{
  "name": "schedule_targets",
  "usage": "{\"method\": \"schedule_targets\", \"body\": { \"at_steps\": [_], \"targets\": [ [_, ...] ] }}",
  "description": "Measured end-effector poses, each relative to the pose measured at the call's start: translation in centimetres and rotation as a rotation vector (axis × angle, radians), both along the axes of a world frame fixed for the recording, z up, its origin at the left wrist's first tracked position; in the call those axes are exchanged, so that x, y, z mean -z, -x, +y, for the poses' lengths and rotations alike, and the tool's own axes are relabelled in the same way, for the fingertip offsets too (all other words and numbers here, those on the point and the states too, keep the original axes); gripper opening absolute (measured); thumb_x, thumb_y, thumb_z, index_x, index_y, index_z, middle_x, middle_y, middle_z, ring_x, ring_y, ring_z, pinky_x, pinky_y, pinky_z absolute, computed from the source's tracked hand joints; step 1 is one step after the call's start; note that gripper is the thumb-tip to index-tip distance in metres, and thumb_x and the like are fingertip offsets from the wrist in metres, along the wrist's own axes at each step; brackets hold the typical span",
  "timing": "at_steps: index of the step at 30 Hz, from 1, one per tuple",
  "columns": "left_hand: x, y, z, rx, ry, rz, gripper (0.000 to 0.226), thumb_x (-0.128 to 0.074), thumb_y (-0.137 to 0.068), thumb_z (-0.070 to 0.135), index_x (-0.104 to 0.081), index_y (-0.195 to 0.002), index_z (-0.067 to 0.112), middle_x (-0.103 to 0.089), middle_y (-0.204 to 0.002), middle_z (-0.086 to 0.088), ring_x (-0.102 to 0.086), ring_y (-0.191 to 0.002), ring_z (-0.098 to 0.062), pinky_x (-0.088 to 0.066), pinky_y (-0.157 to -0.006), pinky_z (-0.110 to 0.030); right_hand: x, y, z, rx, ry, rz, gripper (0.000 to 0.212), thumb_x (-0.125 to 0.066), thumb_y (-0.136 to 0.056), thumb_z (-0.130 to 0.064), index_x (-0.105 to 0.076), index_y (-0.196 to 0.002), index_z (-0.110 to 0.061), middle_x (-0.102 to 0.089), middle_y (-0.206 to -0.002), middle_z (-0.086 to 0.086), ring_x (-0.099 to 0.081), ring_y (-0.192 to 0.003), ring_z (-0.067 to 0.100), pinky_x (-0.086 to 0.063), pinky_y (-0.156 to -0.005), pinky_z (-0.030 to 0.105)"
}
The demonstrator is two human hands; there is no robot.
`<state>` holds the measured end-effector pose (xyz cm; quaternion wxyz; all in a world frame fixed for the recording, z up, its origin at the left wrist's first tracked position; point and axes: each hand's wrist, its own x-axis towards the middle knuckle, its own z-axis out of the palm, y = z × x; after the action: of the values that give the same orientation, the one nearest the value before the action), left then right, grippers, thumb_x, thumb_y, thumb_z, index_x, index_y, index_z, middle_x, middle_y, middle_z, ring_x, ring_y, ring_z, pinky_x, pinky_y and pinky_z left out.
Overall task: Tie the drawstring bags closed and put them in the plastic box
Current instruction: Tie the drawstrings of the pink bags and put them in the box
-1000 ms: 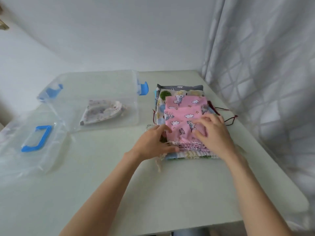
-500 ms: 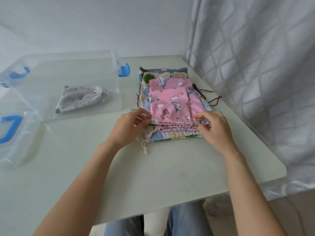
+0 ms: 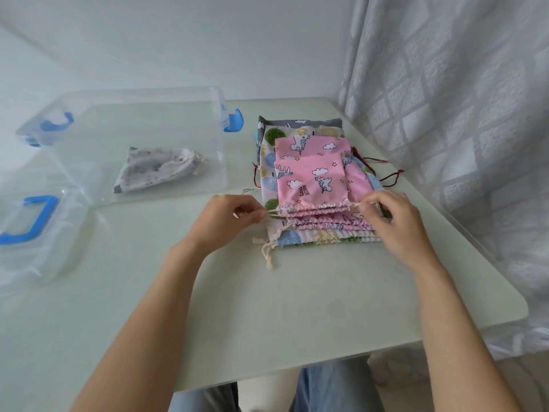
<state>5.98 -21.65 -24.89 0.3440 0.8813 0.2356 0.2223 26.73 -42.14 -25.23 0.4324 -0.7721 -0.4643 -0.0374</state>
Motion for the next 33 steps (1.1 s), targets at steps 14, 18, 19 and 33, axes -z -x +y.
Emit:
{"method": "schedule_targets", "body": {
  "at_steps": [14, 18, 19, 33],
  "targets": [
    [-2.3, -1.0, -1.3, 0.027, 0.996, -0.701, 0.024, -0.041, -0.098, 0.021, -0.051, -0.078, 0.013, -0.064, -0.117, -0.013, -0.061, -0.111, -0.023, -0.05, -0.095, -0.032, -2.0, 0.5, 2.4, -0.027, -0.586, 0.763, 0.02, -0.057, -0.087, -0.007, -0.069, -0.072, -0.014, -0.072, -0.091, 0.002, -0.063, -0.097, 0.019, -0.045, -0.095, 0.034],
    [-2.6, -2.0, -1.7, 0.151, 1.12, -0.803, 0.043, -0.033, -0.098, 0.028, -0.052, -0.061, 0.017, -0.069, -0.111, -0.012, -0.061, -0.113, -0.024, -0.042, -0.103, -0.034, -4.1, 2.0, 5.1, -0.304, -0.634, 1.004, 0.027, -0.05, -0.088, -0.005, -0.062, -0.065, -0.012, -0.07, -0.085, 0.009, -0.066, -0.097, 0.021, -0.051, -0.084, 0.028],
    [-2.6, -2.2, -1.8, 0.162, 1.158, -0.835, 0.048, -0.032, -0.098, 0.028, -0.055, -0.056, 0.018, -0.072, -0.101, -0.01, -0.064, -0.108, -0.023, -0.04, -0.103, -0.035, -4.3, 2.4, 5.7, -0.374, -0.633, 1.056, 0.02, -0.051, -0.088, -0.011, -0.06, -0.07, -0.011, -0.07, -0.084, 0.008, -0.067, -0.093, 0.021, -0.051, -0.083, 0.029],
    [-2.1, -1.1, -0.2, -0.121, 0.516, -0.507, 0.035, -0.042, -0.098, 0.013, -0.032, -0.065, 0.017, -0.033, -0.048, 0.015, -0.028, -0.044, -0.001, -0.021, -0.044, -0.015, -2.4, 4.3, 7.3, -0.348, -0.292, 0.794, 0.023, -0.049, -0.096, -0.013, -0.057, -0.075, -0.013, -0.042, -0.054, -0.003, -0.03, -0.044, 0.01, -0.026, -0.042, 0.024]
  ]
}}
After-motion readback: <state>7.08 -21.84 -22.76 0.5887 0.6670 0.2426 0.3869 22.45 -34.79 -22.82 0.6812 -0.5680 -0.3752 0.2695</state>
